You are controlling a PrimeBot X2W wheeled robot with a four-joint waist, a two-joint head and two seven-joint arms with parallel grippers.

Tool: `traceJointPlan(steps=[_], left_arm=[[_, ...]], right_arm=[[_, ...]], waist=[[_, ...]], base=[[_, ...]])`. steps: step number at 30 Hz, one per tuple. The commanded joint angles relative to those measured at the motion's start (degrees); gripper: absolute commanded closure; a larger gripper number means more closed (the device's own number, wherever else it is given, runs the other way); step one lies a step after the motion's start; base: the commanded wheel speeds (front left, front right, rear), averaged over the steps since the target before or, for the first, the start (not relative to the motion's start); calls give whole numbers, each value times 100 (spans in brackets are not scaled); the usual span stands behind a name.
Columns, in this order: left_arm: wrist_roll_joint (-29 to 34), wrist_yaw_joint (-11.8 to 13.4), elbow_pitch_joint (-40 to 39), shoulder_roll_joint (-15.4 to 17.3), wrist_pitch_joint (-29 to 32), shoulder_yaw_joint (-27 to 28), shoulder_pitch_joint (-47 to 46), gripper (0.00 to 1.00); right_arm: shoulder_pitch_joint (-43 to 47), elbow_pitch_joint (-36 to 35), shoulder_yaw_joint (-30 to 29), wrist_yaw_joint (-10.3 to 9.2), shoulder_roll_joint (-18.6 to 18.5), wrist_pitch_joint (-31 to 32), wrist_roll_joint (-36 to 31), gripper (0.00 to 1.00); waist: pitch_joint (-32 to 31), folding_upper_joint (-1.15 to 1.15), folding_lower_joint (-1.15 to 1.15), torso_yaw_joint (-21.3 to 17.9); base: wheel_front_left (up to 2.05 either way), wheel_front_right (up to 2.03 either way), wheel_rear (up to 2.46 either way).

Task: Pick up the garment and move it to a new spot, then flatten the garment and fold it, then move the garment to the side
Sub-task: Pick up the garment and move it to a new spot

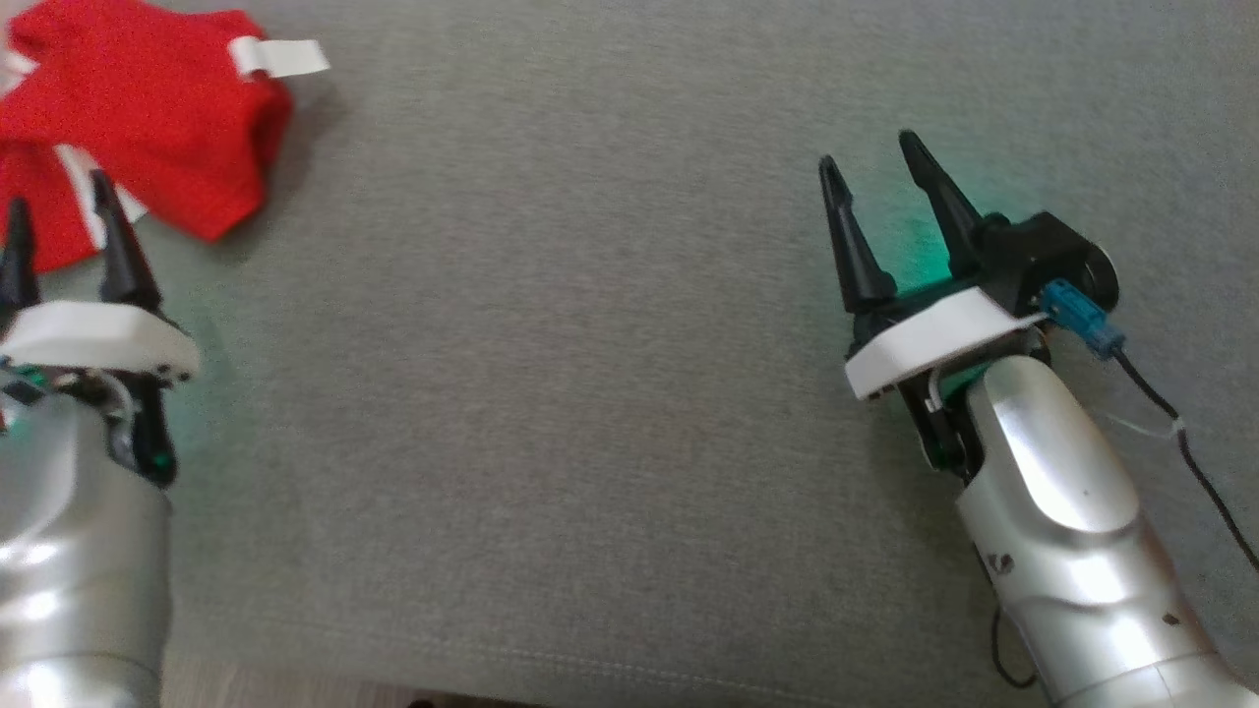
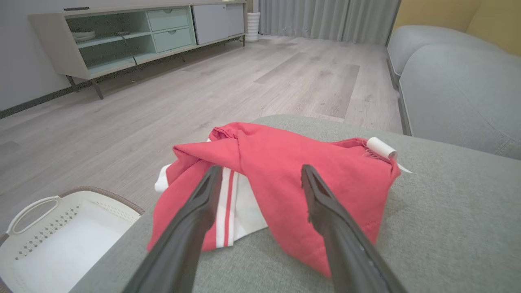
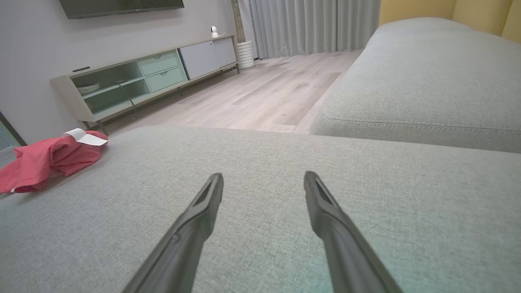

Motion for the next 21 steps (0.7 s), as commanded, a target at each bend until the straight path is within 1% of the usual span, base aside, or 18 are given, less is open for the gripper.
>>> traceJointPlan(steps=[1, 5, 8, 9, 13, 17, 18, 19, 21], left_arm=[[-55, -13, 75, 432, 3, 127, -251, 0], [-343, -16, 500, 640, 154, -69, -687, 0], [-635, -17, 674, 806, 348, -327, -877, 0], [-635, -17, 674, 806, 348, -327, -877, 0], [-1031, -18, 1036, 1046, 684, -340, -1060, 0], [-1136, -18, 1308, 1139, 911, -489, -1135, 0], [-1160, -18, 1334, 1141, 933, -537, -1147, 8], [-1169, -18, 1330, 1134, 938, -616, -1147, 100], [-1224, -18, 1301, 1140, 884, -724, -1149, 100]], right_arm=[[-159, -239, 188, 22, 80, -62, 58, 0], [-264, -420, 269, 22, 80, -62, 50, 0], [-304, -519, 281, 22, 80, -62, 27, 0], [-304, -519, 281, 22, 80, -62, 27, 0], [-317, -627, 247, 22, 80, -62, -18, 0], [-282, -703, 201, 22, 80, -62, -23, 0], [-277, -718, 178, 22, 80, -62, -20, 0], [-270, -726, 157, 22, 80, -62, -19, 0], [-254, -739, 97, 22, 80, -62, -18, 0]], waist=[[233, 0, -1, -266], [425, 0, -1, -469], [541, 0, -1, -589], [541, 0, -1, -589], [670, 0, -1, -705], [700, 0, -1, -782], [697, 0, -1, -792], [683, 0, -1, -797], [646, 0, -1, -794]], base=[[0, 0, 0], [0, 0, 0], [0, 0, 0], [0, 0, 0], [0, 0, 0], [0, 0, 0], [0, 0, 0], [0, 0, 0], [0, 0, 0]])
